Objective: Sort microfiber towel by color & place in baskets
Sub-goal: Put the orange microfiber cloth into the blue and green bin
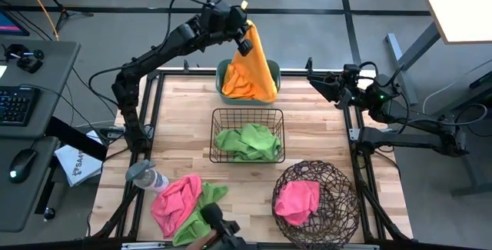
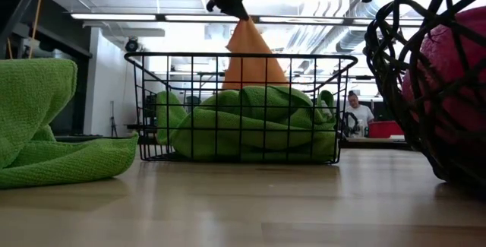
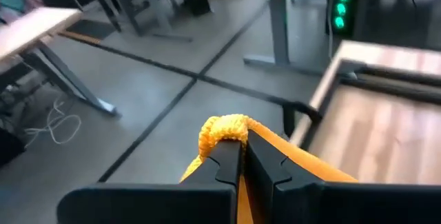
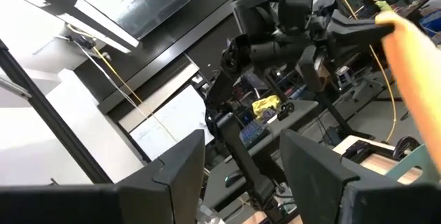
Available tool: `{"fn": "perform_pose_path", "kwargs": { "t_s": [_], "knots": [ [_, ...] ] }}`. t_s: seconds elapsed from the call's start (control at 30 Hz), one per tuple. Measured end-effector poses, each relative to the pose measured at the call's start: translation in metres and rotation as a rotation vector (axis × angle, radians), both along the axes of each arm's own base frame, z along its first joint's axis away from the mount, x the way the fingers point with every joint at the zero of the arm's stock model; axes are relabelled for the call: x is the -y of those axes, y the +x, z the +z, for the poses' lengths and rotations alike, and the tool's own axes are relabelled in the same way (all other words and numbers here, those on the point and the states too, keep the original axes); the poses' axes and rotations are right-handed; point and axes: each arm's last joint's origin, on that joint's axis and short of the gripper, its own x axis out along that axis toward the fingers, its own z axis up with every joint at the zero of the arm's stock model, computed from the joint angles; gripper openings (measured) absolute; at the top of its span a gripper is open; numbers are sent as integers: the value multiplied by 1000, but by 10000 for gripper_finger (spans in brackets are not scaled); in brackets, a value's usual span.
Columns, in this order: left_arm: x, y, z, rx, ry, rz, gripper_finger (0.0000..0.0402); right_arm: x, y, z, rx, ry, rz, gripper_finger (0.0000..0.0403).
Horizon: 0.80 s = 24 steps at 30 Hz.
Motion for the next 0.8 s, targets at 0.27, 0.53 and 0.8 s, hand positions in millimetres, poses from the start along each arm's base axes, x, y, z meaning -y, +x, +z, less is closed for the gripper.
{"fn": "perform_pose_path", "kwargs": {
  "t_s": [0.27, 0.53, 0.8],
  "knots": [
    [-1, -29, 45, 196, 253, 42, 0, 0, 0, 0, 4, 17, -8, 184],
    [23, -22, 35, 119, 132, -72, 0, 1, 0, 0, 4, 14, -36, 184],
    [51, 18, -40, 97, -16, -169, 0, 1, 0, 0, 2, 6, -37, 184]
  ]
}}
